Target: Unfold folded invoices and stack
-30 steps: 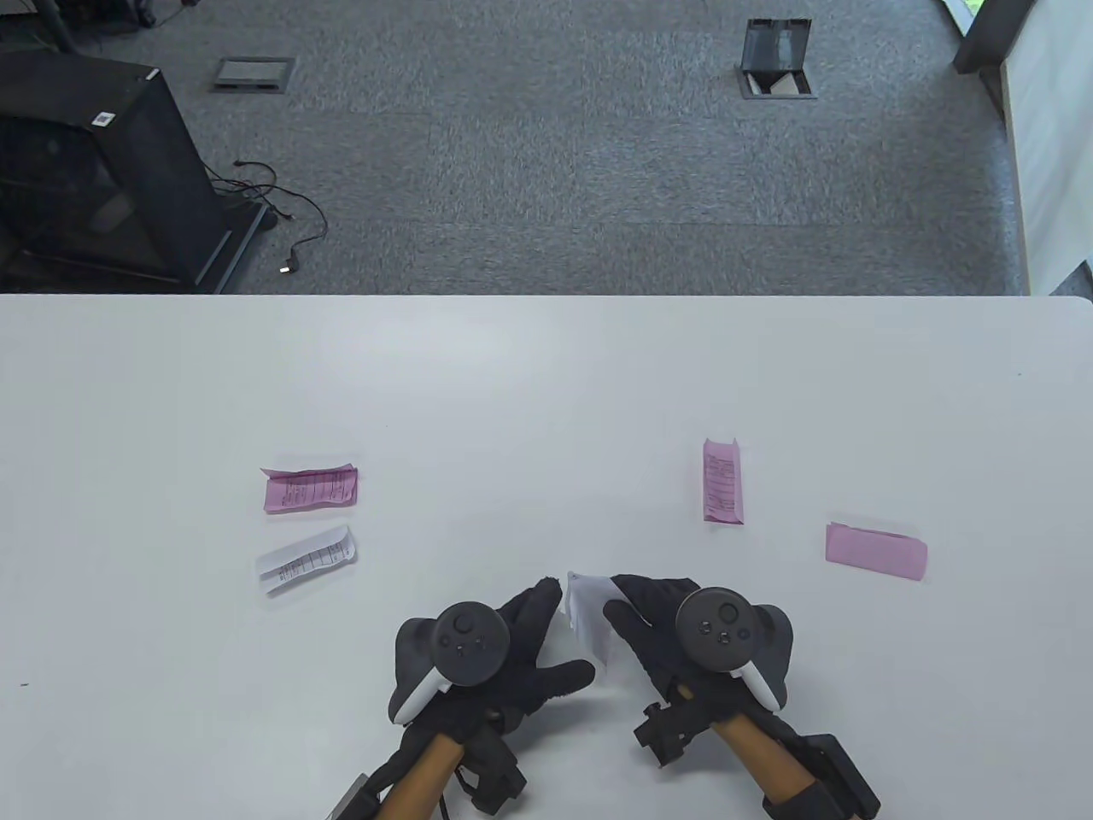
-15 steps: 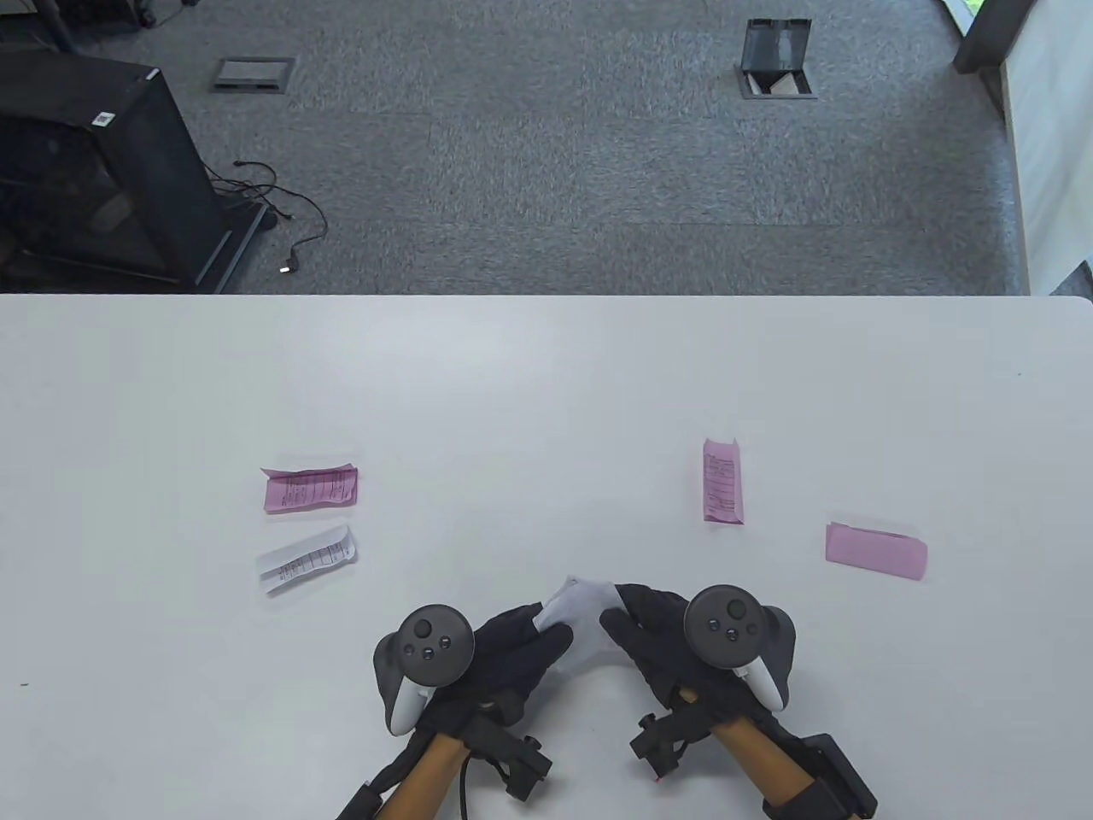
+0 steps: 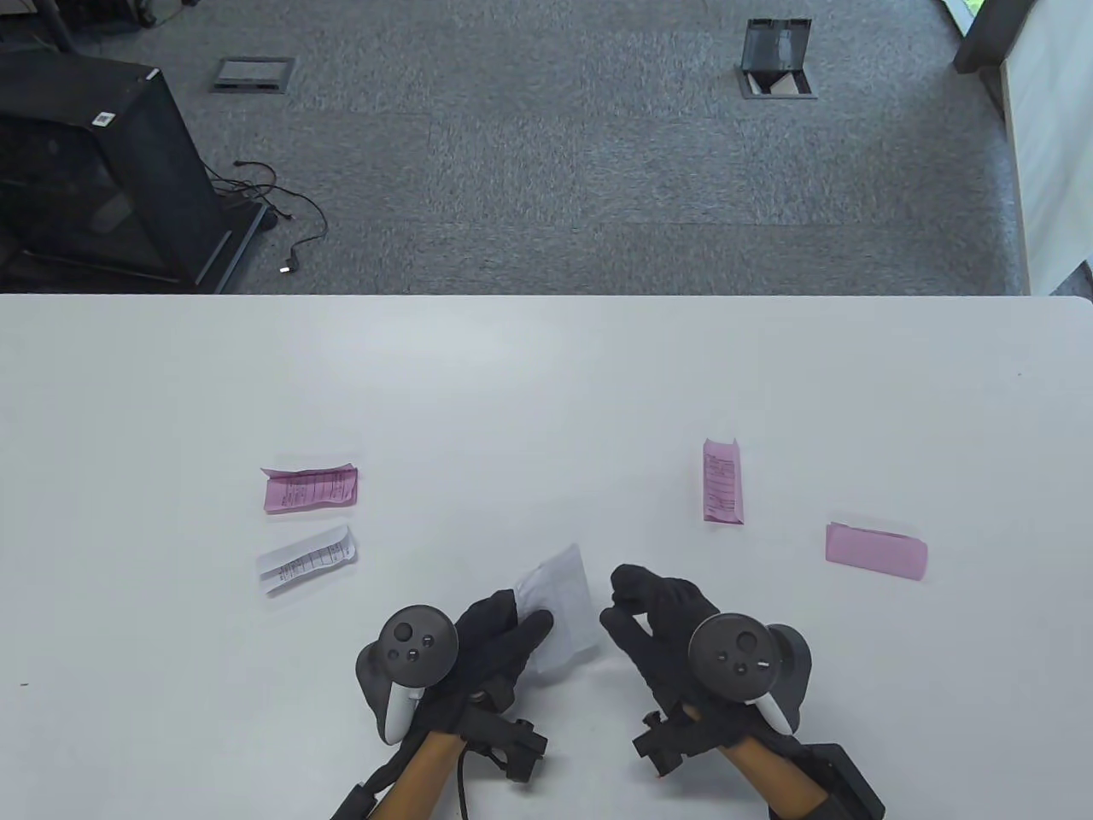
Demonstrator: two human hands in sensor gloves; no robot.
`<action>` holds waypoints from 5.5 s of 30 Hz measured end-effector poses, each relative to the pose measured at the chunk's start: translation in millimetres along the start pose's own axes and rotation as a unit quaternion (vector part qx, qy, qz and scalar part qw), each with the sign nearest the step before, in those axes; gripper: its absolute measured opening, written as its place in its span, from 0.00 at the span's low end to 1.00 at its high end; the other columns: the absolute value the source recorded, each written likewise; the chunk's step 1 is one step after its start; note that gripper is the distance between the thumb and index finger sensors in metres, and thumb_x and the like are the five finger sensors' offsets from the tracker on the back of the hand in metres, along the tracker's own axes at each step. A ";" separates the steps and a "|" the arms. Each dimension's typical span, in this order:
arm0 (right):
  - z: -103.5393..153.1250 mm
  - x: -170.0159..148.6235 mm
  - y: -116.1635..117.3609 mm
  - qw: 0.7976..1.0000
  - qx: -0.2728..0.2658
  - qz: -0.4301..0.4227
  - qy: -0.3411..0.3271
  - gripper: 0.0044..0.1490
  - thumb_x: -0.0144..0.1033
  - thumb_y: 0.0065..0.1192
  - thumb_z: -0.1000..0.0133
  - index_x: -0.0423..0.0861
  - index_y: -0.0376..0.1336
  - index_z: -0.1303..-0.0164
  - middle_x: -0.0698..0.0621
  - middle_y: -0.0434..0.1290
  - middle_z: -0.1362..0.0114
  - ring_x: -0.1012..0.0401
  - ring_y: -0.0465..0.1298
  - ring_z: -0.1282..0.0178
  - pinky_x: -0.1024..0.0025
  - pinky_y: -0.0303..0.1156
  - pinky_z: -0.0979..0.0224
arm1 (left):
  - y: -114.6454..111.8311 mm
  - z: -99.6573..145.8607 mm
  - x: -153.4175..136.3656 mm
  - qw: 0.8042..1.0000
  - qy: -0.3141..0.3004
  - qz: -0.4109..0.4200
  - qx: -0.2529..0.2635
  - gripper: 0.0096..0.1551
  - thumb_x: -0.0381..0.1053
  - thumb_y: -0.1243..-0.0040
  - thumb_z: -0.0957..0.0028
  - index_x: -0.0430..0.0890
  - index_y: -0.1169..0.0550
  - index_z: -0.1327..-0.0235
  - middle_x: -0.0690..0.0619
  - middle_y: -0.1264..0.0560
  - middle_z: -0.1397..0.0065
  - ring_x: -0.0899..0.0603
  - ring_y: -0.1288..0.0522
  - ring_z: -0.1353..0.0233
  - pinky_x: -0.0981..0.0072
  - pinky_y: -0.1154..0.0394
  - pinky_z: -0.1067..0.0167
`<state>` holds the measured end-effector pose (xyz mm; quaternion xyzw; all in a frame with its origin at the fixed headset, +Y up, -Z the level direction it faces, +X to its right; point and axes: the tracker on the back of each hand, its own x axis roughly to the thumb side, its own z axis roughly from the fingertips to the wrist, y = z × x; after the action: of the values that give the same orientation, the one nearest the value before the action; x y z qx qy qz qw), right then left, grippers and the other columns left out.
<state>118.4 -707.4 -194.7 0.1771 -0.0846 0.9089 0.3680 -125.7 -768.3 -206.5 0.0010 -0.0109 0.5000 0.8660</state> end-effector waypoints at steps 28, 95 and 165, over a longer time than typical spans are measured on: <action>3.8 -29.5 32.4 0.982 0.091 -0.115 0.118 0.38 0.54 0.52 0.47 0.45 0.56 0.31 0.46 0.75 0.38 0.44 0.74 0.35 0.41 0.63 0.28 | -28.0 16.5 25.5 0.983 -0.136 -0.102 -0.070 0.22 0.57 0.36 0.46 0.52 0.20 0.41 0.47 0.19 0.35 0.36 0.23 0.34 0.47 0.25 0.39; -18.1 -65.5 14.8 0.906 0.141 0.371 0.147 0.28 0.51 0.60 0.48 0.48 0.67 0.42 0.51 0.81 0.51 0.49 0.79 0.45 0.41 0.63 0.29 | -29.3 2.0 9.6 0.859 0.046 -0.485 -0.158 0.36 0.62 0.37 0.50 0.66 0.33 0.26 0.37 0.44 0.12 0.27 0.43 0.20 0.39 0.38 0.28; -17.8 -2.9 96.7 0.903 0.227 0.365 0.017 0.39 0.58 0.55 0.49 0.61 0.54 0.25 0.40 0.54 0.16 0.35 0.51 0.19 0.24 0.45 0.26 | -24.6 0.5 3.9 0.862 0.061 -0.460 -0.206 0.41 0.65 0.41 0.51 0.68 0.42 0.23 0.40 0.55 0.12 0.30 0.54 0.19 0.39 0.45 0.26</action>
<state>48.0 -773.4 -214.6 0.1970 0.0716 0.9770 -0.0383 -102.5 -777.3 -205.6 -0.2033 -0.0596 0.0306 0.9768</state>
